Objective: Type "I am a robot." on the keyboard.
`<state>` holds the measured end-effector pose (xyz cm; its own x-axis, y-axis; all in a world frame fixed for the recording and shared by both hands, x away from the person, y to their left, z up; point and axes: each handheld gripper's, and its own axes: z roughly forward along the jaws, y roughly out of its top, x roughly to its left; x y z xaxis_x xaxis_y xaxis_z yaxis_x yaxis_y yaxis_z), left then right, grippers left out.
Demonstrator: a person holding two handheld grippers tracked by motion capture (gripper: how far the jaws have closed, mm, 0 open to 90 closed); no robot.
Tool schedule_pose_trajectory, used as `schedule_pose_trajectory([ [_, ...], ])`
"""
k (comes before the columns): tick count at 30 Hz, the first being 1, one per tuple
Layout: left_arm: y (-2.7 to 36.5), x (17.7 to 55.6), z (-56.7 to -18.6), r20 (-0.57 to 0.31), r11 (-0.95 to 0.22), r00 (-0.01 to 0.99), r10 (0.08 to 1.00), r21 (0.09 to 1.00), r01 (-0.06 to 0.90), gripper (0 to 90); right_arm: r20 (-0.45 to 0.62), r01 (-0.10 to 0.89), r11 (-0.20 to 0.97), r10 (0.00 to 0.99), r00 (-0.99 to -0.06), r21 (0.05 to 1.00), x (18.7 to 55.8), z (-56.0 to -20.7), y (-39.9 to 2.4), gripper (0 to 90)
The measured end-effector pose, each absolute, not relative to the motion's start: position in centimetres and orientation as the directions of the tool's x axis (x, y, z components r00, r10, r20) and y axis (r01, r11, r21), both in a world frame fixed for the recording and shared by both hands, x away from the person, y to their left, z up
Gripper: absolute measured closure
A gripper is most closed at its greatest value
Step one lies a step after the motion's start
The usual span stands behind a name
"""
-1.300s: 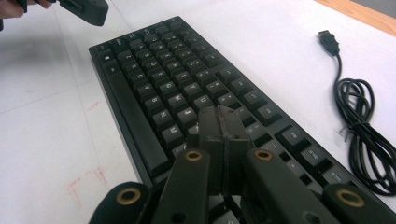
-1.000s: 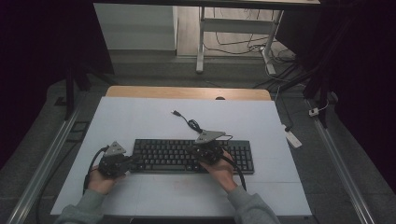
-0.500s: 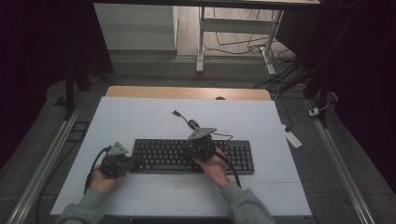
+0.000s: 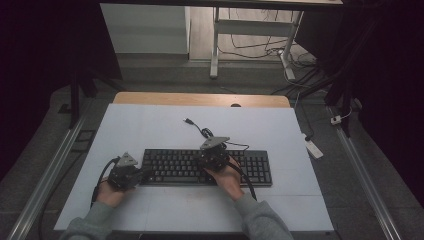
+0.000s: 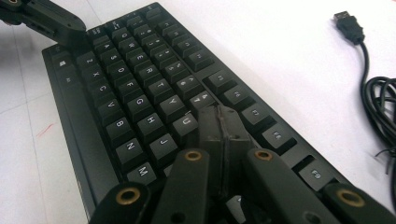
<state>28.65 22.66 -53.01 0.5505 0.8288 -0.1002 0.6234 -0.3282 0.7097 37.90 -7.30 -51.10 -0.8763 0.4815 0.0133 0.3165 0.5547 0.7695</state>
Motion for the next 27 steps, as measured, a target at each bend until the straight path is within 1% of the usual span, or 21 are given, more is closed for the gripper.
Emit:
schedule_pose_trajectory([
  [26, 22.43, 28.69, -53.28, -0.088, -0.342, 0.554, 0.828, 0.703, 0.624, 88.9, 0.001, 0.313, 0.573, 0.477, -0.879, 0.757, 38.0, -51.91, -6.41, 89.3],
  [27, 22.43, 28.69, -53.28, -0.089, -0.343, 0.555, 0.827, 0.702, 0.624, 88.9, -0.006, 0.313, 0.587, 0.476, -0.88, 0.747, 38.01, -52.09, -6.33, 89.5],
])
